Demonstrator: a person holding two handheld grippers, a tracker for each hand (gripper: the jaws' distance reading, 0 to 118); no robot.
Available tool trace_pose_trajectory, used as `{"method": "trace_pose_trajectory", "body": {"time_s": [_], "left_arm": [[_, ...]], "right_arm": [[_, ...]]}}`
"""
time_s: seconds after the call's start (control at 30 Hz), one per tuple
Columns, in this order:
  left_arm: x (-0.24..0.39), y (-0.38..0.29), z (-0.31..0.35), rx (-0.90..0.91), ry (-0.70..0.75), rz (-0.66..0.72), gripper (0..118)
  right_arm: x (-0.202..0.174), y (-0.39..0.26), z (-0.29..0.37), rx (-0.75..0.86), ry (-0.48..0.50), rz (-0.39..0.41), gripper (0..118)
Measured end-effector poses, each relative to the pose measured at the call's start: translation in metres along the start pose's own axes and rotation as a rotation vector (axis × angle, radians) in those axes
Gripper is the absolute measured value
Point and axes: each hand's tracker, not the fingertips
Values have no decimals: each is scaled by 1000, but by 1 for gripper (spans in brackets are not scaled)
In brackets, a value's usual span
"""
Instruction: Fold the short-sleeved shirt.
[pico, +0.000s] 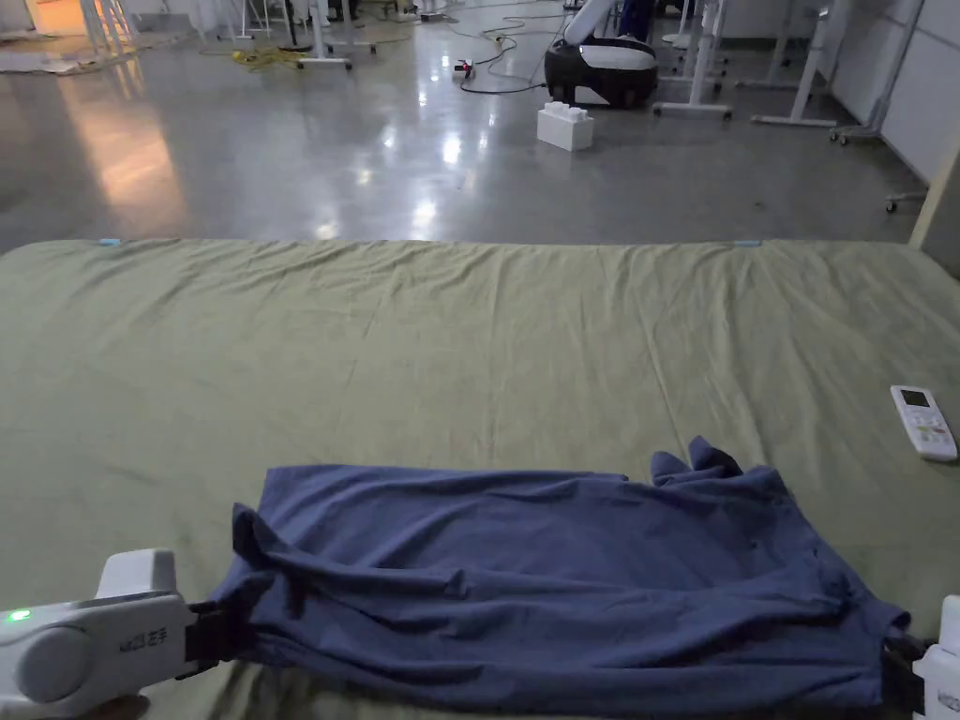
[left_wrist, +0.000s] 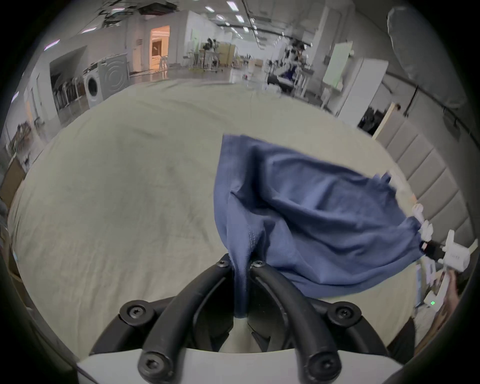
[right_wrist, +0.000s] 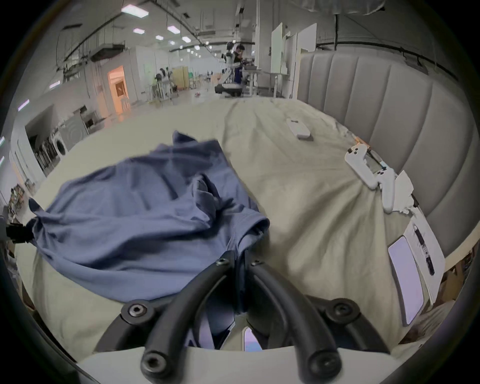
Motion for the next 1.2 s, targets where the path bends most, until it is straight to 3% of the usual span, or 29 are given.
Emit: {"method": "trace_pose_trajectory", "body": {"time_s": [0.2,0.37,0.67,0.7,0.73,0.77,0.8,0.83,1.03,1.2], "left_arm": [[-9,-12,54,58,-1,-58,7],[-26,-62,97,61,-22,-34,7],[-46,-140,90,-13,-22,40,7],[-50,-143,86,-7,-37,82,12],[-54,-147,81,0,-38,116,24],[-55,-147,78,-2,-16,112,47],[-56,-149,76,3,2,101,78],[-59,-151,77,22,13,83,93],[-40,-134,155,301,-15,2,95],[12,-117,240,580,25,-155,95]], "right_arm": [[-5,-2,57,78,16,22,6],[5,-36,98,74,40,-7,6],[8,-102,99,-46,46,-28,5],[9,-106,95,-52,50,-44,6],[12,-109,90,-56,57,-62,7],[15,-111,87,-61,63,-74,19],[17,-113,85,-70,68,-78,54],[19,-115,84,-81,68,-88,74],[28,-95,128,41,66,-99,72],[10,-68,201,298,110,-84,72]]}}
